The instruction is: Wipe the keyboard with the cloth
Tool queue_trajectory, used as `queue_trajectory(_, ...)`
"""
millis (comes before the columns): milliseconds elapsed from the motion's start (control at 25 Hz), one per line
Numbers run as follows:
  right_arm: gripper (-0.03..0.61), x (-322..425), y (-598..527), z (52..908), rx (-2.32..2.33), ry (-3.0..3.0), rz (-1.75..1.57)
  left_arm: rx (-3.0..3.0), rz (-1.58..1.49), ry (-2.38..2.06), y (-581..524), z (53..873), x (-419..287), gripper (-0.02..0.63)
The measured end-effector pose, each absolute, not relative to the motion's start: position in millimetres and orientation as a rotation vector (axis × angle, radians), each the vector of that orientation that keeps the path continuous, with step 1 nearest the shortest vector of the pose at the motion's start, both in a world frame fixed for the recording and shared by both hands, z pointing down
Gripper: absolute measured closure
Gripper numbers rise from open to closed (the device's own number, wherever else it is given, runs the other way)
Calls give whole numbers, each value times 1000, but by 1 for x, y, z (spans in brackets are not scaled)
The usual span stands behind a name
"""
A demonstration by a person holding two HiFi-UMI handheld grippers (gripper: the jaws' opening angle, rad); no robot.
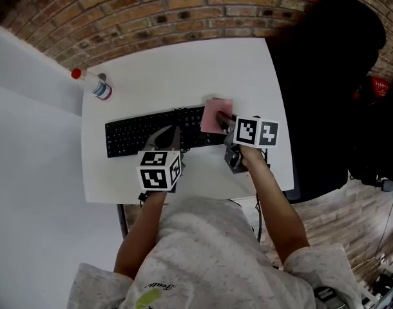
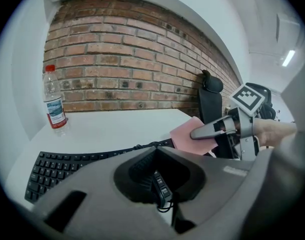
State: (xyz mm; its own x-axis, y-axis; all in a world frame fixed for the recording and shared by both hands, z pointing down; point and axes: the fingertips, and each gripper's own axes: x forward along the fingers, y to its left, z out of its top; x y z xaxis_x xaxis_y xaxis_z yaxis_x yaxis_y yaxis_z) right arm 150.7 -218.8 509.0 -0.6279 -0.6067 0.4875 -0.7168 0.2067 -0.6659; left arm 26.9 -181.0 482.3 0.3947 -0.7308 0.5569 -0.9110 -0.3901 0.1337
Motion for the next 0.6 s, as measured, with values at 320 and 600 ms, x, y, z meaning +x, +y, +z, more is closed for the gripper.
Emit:
queue_trajectory(320, 560, 176, -221, 512, 1379, -2303, 1411, 2246, 579, -1377, -184, 486, 34, 621)
queue_trajectory(600, 560, 166, -214, 487, 1399, -2344, 1384, 2246, 556, -1351, -183, 490, 23, 621)
